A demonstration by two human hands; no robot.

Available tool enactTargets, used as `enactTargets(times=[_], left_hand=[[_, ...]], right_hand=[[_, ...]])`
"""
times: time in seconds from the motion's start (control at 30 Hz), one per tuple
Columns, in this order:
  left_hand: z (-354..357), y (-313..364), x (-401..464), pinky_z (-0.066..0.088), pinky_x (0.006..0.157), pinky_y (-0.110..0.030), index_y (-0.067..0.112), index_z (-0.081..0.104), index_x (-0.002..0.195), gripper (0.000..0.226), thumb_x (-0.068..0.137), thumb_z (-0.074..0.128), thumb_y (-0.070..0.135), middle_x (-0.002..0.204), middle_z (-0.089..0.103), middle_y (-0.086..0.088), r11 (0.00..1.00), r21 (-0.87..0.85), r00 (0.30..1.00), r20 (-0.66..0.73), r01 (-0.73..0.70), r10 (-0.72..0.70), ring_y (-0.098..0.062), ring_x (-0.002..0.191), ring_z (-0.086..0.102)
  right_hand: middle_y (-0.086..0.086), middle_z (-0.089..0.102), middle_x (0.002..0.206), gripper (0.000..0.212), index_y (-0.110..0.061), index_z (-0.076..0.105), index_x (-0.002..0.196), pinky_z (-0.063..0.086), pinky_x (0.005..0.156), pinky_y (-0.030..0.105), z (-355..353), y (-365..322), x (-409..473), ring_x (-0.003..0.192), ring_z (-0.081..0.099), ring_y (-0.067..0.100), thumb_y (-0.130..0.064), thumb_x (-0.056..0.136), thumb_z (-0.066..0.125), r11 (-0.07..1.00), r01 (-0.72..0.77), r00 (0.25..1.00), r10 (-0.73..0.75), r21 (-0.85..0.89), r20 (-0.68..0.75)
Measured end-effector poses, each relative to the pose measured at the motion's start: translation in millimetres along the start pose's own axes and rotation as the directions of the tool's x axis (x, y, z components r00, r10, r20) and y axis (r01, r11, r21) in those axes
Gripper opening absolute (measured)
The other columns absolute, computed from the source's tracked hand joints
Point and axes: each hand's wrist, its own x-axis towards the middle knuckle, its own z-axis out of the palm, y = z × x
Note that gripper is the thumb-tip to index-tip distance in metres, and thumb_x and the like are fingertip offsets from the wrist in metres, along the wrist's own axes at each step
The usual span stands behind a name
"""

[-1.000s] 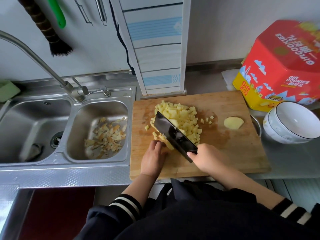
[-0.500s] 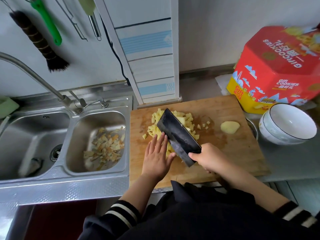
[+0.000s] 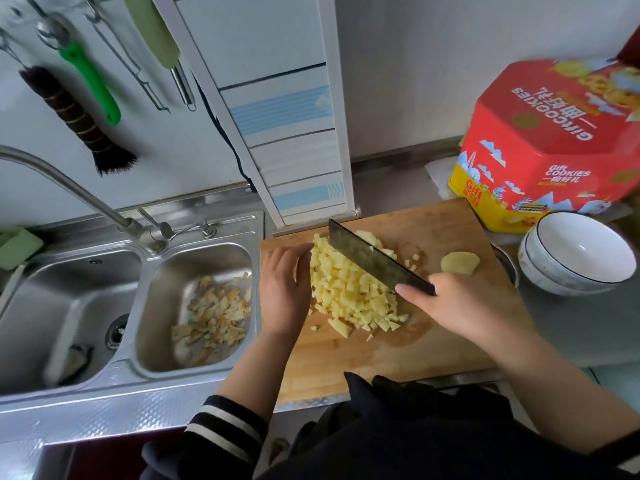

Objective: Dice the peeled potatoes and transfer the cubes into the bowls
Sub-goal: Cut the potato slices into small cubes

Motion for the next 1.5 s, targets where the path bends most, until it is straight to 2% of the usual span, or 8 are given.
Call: enactTargets(times=[0.17, 0.3, 0.43, 0.6, 0.7, 0.8, 1.03, 1.5], left_hand=[[2.5, 0.0, 2.3, 0.036, 0.080, -0.004, 0.007, 0.069, 0.102, 0.015, 0.090, 0.063, 0.000, 0.091, 0.061, 0.012, 0.992, -0.076, 0.995, 0.016, 0.103, -0.102, -0.012, 0.088, 0.057], [6.5, -10.2, -11.6, 0.038, 0.077, -0.005, 0.010, 0.074, 0.096, 0.011, 0.087, 0.070, 0.005, 0.090, 0.062, 0.018, 0.972, -0.108, 0.977, 0.079, 0.208, -0.200, -0.015, 0.088, 0.060], [18.2, -25.8, -44.8, 0.048, 0.083, -0.035, 0.011, 0.075, 0.097, 0.011, 0.092, 0.066, 0.013, 0.098, 0.066, 0.005, 0.947, -0.007, 0.935, 0.164, 0.321, -0.316, -0.018, 0.096, 0.054], [23.2, -6.8, -41.0, 0.040, 0.100, -0.040, 0.012, 0.065, 0.117, 0.042, 0.099, 0.042, 0.043, 0.126, 0.057, -0.008, 0.998, 0.045, 0.974, 0.223, -0.048, 0.036, -0.026, 0.119, 0.048], [44.8, 25.3, -22.2, 0.029, 0.111, -0.040, 0.013, 0.058, 0.127, 0.058, 0.095, 0.041, 0.058, 0.137, 0.050, -0.013, 0.922, -0.007, 0.841, 0.407, -0.388, 0.357, -0.032, 0.134, 0.039], [75.9, 37.9, -9.3, 0.026, 0.115, -0.046, 0.014, 0.055, 0.130, 0.060, 0.095, 0.038, 0.060, 0.140, 0.048, -0.013, 0.868, -0.017, 0.725, 0.542, -0.497, 0.425, -0.035, 0.140, 0.032], [93.7, 31.4, 0.2, 0.043, 0.099, -0.043, 0.017, 0.051, 0.120, 0.049, 0.093, 0.031, 0.053, 0.127, 0.049, -0.004, 0.951, -0.034, 0.655, 0.717, -0.308, 0.238, -0.023, 0.117, 0.045], [90.7, 1.6, -1.0, 0.041, 0.098, -0.032, 0.014, 0.055, 0.114, 0.026, 0.099, 0.048, 0.034, 0.123, 0.050, -0.003, 0.983, 0.064, 0.738, 0.670, -0.170, 0.084, -0.020, 0.114, 0.045]], right_hand=[[-0.004, 0.053, 0.062, 0.058, -0.019, 0.047, 0.075, 0.032, 0.045, 0.027, -24.6, -0.9, -11.7, 0.054, 0.050, 0.010, -0.074, 0.086, 0.031, 0.973, 0.021, 0.996, -0.041, -0.228, -0.084], [-0.011, 0.060, 0.071, 0.052, -0.028, 0.058, 0.117, 0.043, 0.050, 0.025, -16.3, 11.3, -10.4, 0.062, 0.055, 0.008, -0.069, 0.090, 0.039, 0.957, 0.085, 0.979, -0.132, -0.277, -0.155], [-0.017, 0.053, 0.074, 0.053, -0.028, 0.053, 0.124, 0.034, 0.048, 0.019, -6.5, 20.8, -9.0, 0.069, 0.055, 0.004, -0.067, 0.088, 0.048, 0.954, 0.112, 0.974, -0.160, -0.278, -0.159], [-0.014, 0.057, 0.083, 0.051, -0.028, 0.052, 0.122, 0.043, 0.056, 0.024, 8.6, 27.4, -5.2, 0.071, 0.052, 0.004, -0.064, 0.087, 0.053, 0.958, 0.119, 0.967, -0.171, -0.261, -0.188], [-0.013, 0.063, 0.091, 0.047, -0.030, 0.050, 0.119, 0.044, 0.059, 0.026, 7.8, 25.3, -5.2, 0.081, 0.060, 0.008, -0.064, 0.087, 0.053, 0.956, 0.135, 0.965, -0.186, -0.259, -0.184], [-0.012, 0.066, 0.099, 0.044, -0.030, 0.047, 0.117, 0.041, 0.060, 0.027, 5.2, 22.4, -6.3, 0.090, 0.063, 0.012, -0.063, 0.087, 0.053, 0.946, 0.144, 0.965, -0.199, -0.291, -0.171], [-0.007, 0.064, 0.106, 0.047, -0.031, 0.037, 0.122, 0.044, 0.060, 0.027, -0.7, 25.2, -7.5, 0.092, 0.064, 0.014, -0.063, 0.090, 0.048, 0.902, 0.183, 0.958, -0.252, -0.391, -0.134], [-0.008, 0.064, 0.105, 0.058, -0.029, 0.032, 0.132, 0.047, 0.065, 0.026, -12.4, 34.1, -19.4, 0.092, 0.064, 0.014, -0.062, 0.089, 0.051, 0.920, 0.167, 0.955, -0.240, -0.355, -0.172]])
